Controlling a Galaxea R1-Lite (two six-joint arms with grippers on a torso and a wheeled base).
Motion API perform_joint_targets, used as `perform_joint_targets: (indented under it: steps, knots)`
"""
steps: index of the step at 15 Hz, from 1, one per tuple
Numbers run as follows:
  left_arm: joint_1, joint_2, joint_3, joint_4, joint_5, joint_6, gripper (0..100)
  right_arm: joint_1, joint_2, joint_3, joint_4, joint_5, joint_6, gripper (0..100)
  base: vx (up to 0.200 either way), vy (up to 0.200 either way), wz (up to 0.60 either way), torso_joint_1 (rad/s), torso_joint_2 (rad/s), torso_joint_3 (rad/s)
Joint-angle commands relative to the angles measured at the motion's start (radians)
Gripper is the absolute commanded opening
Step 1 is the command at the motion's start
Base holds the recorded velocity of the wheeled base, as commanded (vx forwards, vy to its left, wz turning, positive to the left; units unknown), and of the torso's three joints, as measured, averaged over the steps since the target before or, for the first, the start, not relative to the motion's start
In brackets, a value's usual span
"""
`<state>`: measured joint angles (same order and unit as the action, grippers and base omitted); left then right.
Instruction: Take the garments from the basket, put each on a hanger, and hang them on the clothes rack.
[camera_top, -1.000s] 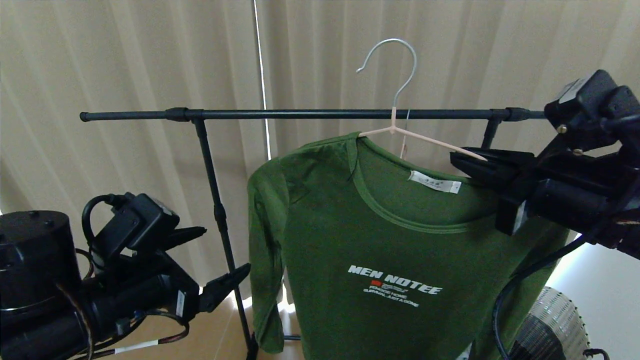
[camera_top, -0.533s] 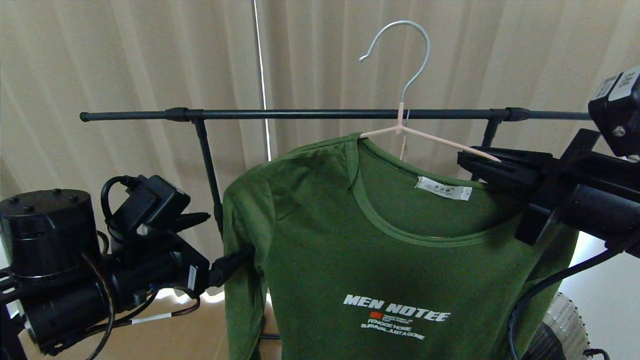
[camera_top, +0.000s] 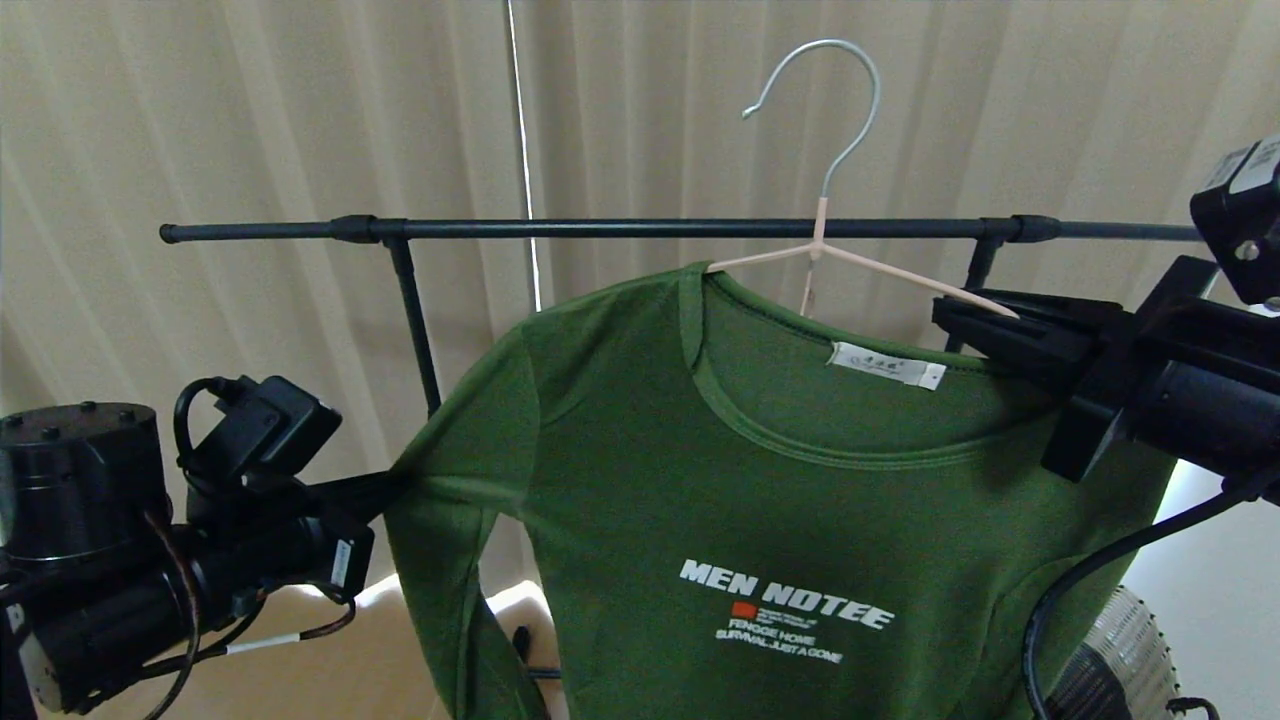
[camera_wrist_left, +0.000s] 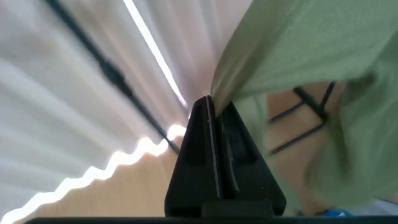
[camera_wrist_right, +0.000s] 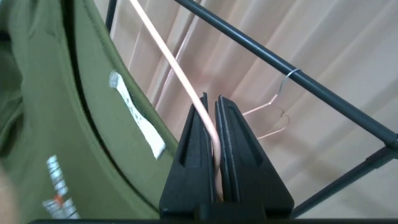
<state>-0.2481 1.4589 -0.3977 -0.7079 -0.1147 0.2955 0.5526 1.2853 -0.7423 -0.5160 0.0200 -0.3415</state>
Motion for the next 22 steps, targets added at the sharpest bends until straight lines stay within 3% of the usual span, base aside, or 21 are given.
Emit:
perform_joint_targets:
  steps: [1,6,10,11,13,18,20,21,22]
  knots:
    - [0.027,0.001,0.005,-0.001,0.001,0.002,0,-0.005,0.0,-0.002,-0.001,0.0,-0.001,0,0.0,0.0,0.0,0.0,0.0,0.0]
    - [0.101,0.014,0.01,-0.001,0.006,0.066,0,-0.052,0.0,0.0,0.001,-0.002,-0.002,0,0.0,0.0,0.0,0.0,0.0,0.0]
    - [0.098,0.003,0.019,-0.001,0.004,0.079,0,-0.052,0.002,-0.005,0.001,0.0,-0.004,0,0.0,0.0,0.0,0.0,0.0,0.0]
    - [0.096,-0.002,0.017,-0.001,0.004,0.076,100,-0.052,0.003,-0.009,0.001,0.0,-0.004,0,0.0,0.0,0.0,0.0,0.0,0.0]
    - [0.085,-0.019,0.013,-0.001,0.003,0.066,100,-0.052,0.008,-0.009,0.001,-0.002,-0.004,0,0.0,0.0,0.0,0.0,0.0,0.0]
    - [0.001,-0.252,0.079,-0.001,0.0,-0.056,100,-0.057,0.025,0.02,0.011,-0.087,-0.004,0,0.0,0.0,0.0,0.0,0.0,0.0]
    - [-0.014,-0.281,0.103,-0.001,0.0,-0.079,100,-0.074,0.029,0.029,0.016,-0.094,-0.004,0,0.0,0.0,0.0,0.0,0.0,0.0]
    - [-0.039,-0.318,0.112,-0.001,-0.002,-0.124,100,-0.143,0.046,0.02,0.053,-0.135,-0.005,0,0.0,0.0,0.0,0.0,0.0,0.0]
    - [-0.039,-0.324,0.111,-0.001,-0.002,-0.119,100,-0.164,0.046,0.012,0.096,-0.15,-0.005,0,0.0,0.0,0.0,0.0,0.0,0.0]
